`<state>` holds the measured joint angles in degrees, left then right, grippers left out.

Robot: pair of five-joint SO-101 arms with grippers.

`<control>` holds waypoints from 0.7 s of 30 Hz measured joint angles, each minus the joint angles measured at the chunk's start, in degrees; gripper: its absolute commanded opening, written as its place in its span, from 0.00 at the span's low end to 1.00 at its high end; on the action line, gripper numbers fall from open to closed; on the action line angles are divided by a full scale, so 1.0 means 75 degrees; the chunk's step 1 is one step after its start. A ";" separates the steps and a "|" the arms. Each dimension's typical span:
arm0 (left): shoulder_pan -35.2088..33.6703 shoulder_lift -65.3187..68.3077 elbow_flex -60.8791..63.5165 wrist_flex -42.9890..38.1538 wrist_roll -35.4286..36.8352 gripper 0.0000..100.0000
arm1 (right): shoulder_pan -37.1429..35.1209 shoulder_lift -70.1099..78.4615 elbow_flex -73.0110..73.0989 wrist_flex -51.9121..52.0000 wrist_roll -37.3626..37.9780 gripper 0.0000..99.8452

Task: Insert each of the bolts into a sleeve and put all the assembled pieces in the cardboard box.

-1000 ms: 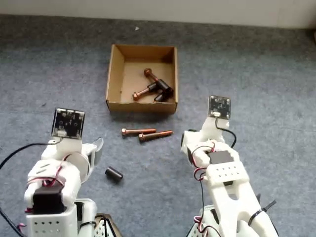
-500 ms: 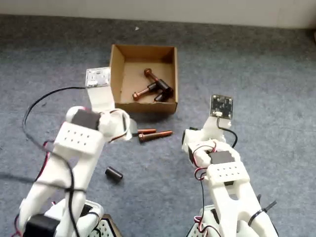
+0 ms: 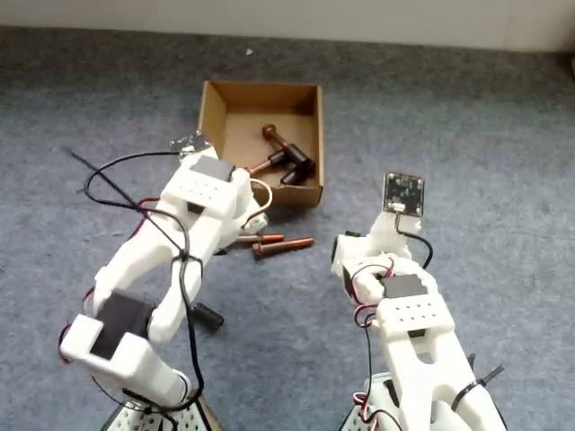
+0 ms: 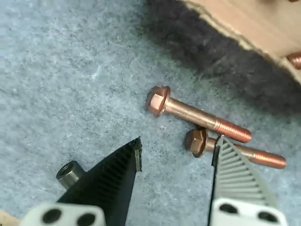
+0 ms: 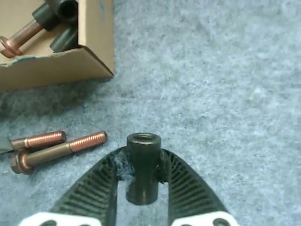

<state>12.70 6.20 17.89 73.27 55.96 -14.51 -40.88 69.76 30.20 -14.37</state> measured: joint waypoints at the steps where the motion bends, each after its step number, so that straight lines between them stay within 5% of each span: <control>1: 0.0000 0.0223 -0.0117 0.0000 0.0035 0.26 | 0.0000 0.0000 0.0000 0.0000 0.0000 0.00; 18: -0.0012 0.3059 -0.2262 0.0023 0.0680 0.25 | 0.0000 0.0000 0.0000 0.0000 0.0000 0.00; 21: -0.0094 0.3083 -0.2274 0.0023 0.0680 0.18 | 0.0000 0.0000 0.0000 0.0000 0.0000 0.00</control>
<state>12.00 29.32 0.84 73.45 61.05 -14.51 -40.88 69.76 30.20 -14.37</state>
